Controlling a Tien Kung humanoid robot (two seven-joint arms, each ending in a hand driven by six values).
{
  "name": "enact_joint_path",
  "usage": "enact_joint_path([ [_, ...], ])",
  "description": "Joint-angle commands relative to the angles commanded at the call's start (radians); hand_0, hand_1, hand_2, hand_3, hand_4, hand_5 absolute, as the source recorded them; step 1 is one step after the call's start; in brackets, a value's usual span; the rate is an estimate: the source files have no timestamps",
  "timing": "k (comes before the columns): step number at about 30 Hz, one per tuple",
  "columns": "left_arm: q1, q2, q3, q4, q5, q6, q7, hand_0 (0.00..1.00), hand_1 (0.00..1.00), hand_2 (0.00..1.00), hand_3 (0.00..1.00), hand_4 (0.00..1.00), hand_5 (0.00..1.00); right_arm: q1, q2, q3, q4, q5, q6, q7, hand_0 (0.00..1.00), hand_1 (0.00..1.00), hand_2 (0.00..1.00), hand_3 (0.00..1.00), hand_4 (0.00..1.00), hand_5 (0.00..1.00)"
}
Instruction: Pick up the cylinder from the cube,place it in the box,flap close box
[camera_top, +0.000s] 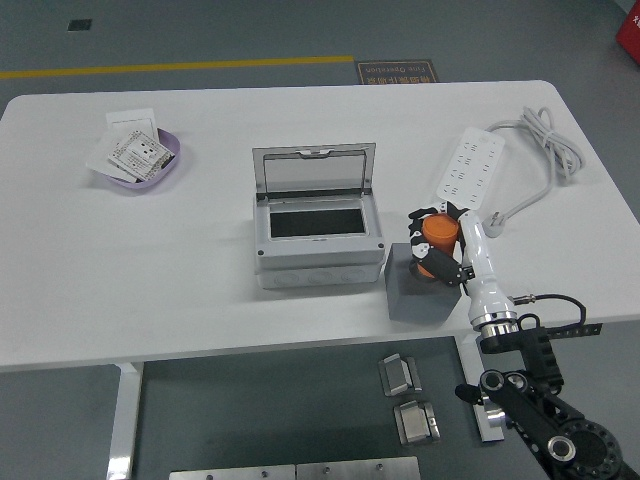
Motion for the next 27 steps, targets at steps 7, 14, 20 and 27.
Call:
enact_joint_path([
  [7, 0.003, 0.002, -0.016, 0.0, 0.017, 0.001, 0.009, 0.643, 0.651, 0.567, 0.675, 0.705, 0.337, 0.116, -0.014, -0.1, 0.002, -0.155, -0.038, -0.127, 0.389, 0.24, 0.329, 0.3, 0.002, 0.002],
  [14, 0.005, 0.01, -0.031, 0.0, 0.03, 0.003, 0.02, 0.643, 0.651, 0.567, 0.674, 0.704, 0.338, 0.269, 0.013, -0.198, -0.057, -0.365, 0.024, -0.285, 0.239, 0.202, 0.313, 0.29, 0.002, 0.002],
  [20, 0.01, 0.016, -0.047, 0.0, 0.048, 0.004, 0.038, 0.644, 0.652, 0.567, 0.673, 0.703, 0.337, 0.4, 0.059, -0.289, -0.147, -0.517, 0.097, -0.393, 0.03, 0.179, 0.3, 0.311, 0.002, 0.002],
  [27, 0.011, 0.025, -0.058, 0.0, 0.061, 0.005, 0.05, 0.645, 0.652, 0.567, 0.673, 0.703, 0.338, 0.533, 0.106, -0.359, -0.242, -0.604, 0.142, -0.427, 0.023, 0.177, 0.293, 0.307, 0.002, 0.002],
])
